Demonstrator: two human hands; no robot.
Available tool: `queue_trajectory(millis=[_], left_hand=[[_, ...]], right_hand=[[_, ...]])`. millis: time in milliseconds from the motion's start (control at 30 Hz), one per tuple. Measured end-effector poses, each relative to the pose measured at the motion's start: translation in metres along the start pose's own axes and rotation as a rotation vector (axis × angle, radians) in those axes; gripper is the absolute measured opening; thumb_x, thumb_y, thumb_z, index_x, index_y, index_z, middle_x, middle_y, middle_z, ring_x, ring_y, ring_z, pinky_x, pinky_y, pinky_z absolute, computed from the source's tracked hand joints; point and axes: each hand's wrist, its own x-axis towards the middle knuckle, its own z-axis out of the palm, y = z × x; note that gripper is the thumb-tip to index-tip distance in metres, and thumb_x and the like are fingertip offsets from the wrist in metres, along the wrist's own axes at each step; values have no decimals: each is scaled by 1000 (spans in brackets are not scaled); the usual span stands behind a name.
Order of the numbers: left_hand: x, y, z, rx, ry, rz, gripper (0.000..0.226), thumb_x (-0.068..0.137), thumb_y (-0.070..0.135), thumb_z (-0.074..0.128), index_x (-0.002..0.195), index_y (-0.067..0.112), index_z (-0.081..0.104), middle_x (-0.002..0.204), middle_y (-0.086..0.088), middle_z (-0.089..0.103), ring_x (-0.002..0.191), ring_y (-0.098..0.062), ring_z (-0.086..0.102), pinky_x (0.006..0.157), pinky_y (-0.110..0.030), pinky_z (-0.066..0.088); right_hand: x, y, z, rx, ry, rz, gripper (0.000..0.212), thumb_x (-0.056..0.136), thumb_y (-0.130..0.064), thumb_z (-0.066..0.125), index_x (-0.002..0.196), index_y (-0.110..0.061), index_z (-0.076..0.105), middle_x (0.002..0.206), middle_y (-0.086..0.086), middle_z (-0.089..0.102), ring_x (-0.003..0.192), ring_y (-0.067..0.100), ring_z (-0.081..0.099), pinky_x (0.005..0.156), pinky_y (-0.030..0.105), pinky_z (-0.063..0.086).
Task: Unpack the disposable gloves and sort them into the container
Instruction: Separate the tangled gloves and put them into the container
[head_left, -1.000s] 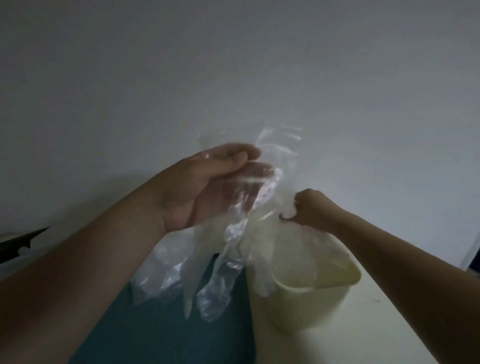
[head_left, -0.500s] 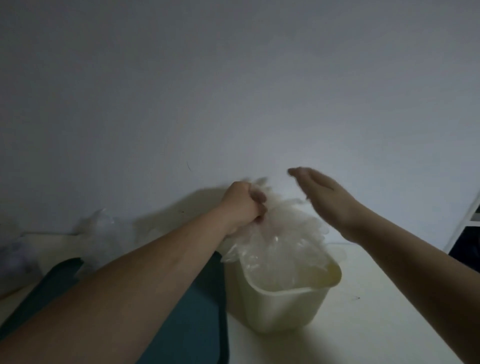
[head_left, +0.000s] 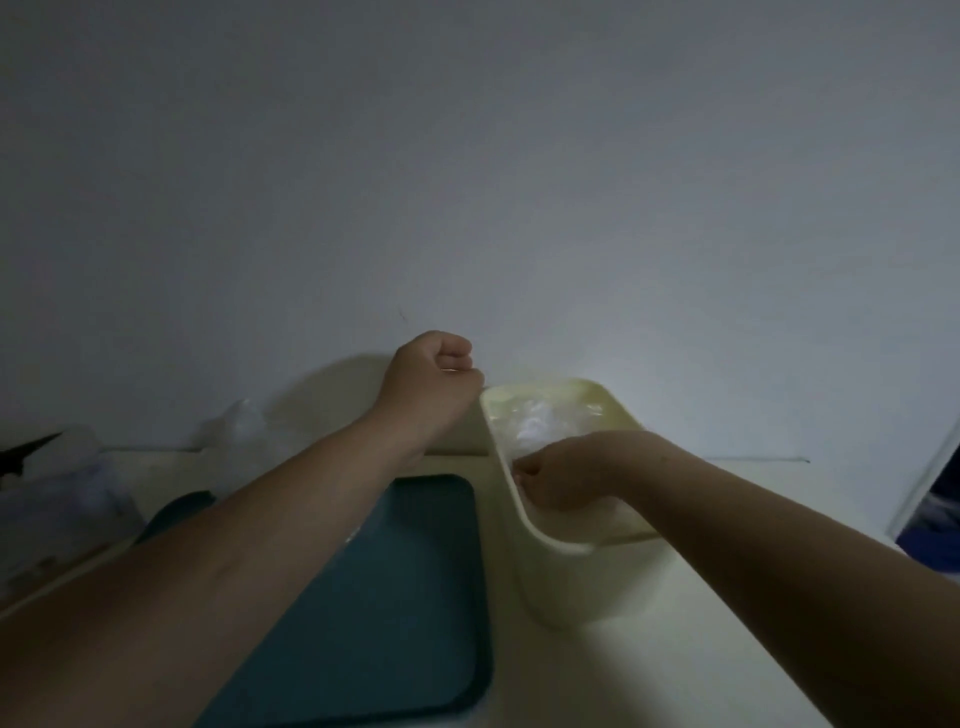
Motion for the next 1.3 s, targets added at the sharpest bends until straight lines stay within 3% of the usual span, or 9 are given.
queue_trajectory(millis=[133, 400, 567, 667, 733, 867, 967, 1100, 1300], left_hand=[[-24, -5, -20, 2, -22, -10, 27, 95, 14, 71, 120, 23, 68, 111, 7, 70, 102, -7, 66, 86, -22, 55], [-63, -51, -79, 209, -90, 85, 12, 94, 14, 73, 101, 23, 76, 101, 12, 76, 93, 8, 68, 76, -3, 47], [-67, -100, -121, 670, -74, 164, 16, 94, 22, 71, 110, 24, 73, 136, 4, 61, 131, -16, 54, 104, -25, 39], [-72, -129, -135, 872, -152, 80, 41, 95, 31, 68, 135, 25, 65, 167, -6, 32, 157, -28, 19, 125, -37, 20], [-75, -141, -136, 915, -209, 53, 48, 94, 34, 62, 142, 28, 60, 170, -5, 26, 159, -31, 14, 126, -39, 19], [-79, -161, -148, 768, -203, 121, 26, 89, 22, 56, 111, 30, 68, 125, 12, 53, 119, -15, 58, 93, -33, 52], [-78, -169, -153, 740, -152, 172, 21, 86, 23, 58, 102, 27, 70, 108, 12, 64, 102, -16, 62, 82, -37, 55], [-74, -173, -154, 746, -122, 177, 11, 91, 23, 63, 80, 23, 67, 85, 7, 60, 83, -16, 58, 71, -41, 54], [-75, -160, -159, 504, -147, 150, 14, 83, 30, 66, 70, 27, 61, 78, 9, 62, 73, -8, 61, 70, -40, 56]], right_hand=[[1, 0, 17, -161, -37, 73, 49, 108, -39, 36, 154, -24, 44, 153, 9, 47, 141, 28, 44, 113, 44, 35], [-36, -24, -33, -120, 175, 172, 54, 109, -40, 39, 154, -10, 41, 153, 12, 50, 136, 30, 51, 115, 43, 40], [-69, -86, -51, -210, 453, 88, 21, 102, -29, 46, 95, -15, 60, 89, -1, 64, 83, 19, 64, 77, 35, 49], [-59, -130, -32, -93, 494, -51, 25, 101, -34, 46, 80, -22, 54, 78, -4, 54, 80, 21, 60, 77, 34, 47], [-40, -145, -10, 49, 477, -149, 28, 98, -29, 49, 72, -20, 54, 81, -1, 59, 81, 23, 60, 76, 32, 47], [7, -162, 43, 426, 398, -240, 31, 97, -14, 50, 116, -14, 75, 117, 3, 74, 109, 22, 67, 92, 27, 51], [27, -166, 72, 599, 418, -214, 41, 98, -8, 50, 134, -17, 66, 130, 2, 69, 115, 13, 64, 92, 17, 43], [43, -163, 80, 614, 439, -217, 57, 92, -1, 49, 143, -22, 58, 142, 3, 59, 124, 15, 58, 93, 22, 46], [49, -156, 85, 453, 414, -346, 74, 91, -7, 63, 153, -41, 41, 171, -2, 14, 157, 19, 15, 124, 38, 28]])
